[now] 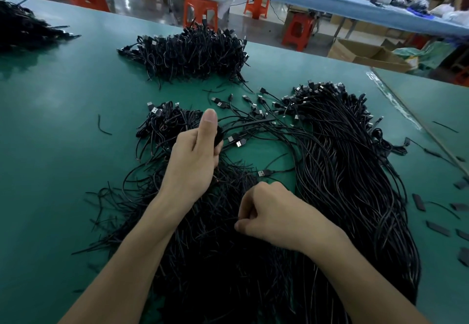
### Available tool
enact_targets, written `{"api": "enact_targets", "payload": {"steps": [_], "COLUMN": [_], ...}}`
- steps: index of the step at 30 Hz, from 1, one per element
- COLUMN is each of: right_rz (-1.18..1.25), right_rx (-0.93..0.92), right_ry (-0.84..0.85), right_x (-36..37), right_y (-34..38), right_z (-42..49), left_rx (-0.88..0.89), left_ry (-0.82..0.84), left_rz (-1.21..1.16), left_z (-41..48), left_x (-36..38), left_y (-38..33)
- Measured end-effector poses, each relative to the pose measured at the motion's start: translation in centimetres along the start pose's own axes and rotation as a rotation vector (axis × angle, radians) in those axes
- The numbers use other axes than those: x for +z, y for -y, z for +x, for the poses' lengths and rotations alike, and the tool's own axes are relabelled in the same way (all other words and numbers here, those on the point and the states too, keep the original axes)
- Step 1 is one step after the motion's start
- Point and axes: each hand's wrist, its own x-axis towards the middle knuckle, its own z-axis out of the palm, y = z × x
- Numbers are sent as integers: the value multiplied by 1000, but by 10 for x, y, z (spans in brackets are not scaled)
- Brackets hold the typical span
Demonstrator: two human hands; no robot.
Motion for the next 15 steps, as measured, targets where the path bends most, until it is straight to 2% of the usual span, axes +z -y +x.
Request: {"api": "enact_targets", "payload": {"steps": [5,10,15], "right_rz": [82,29,18], "right_rx": [11,81,63], "right_ry": [-17,-6,-6], "right_x": [-4,-1,2], "right_y": [-3,-5,2], "right_z": [-1,-1,1], "left_rx": [-41,-170,-152], "left_ry": [10,36,50], "left_rz": [21,-25,7], "left_z": [-1,0,0], "left_x": [-1,2,0], "left_y": [-2,-3,-3]}}
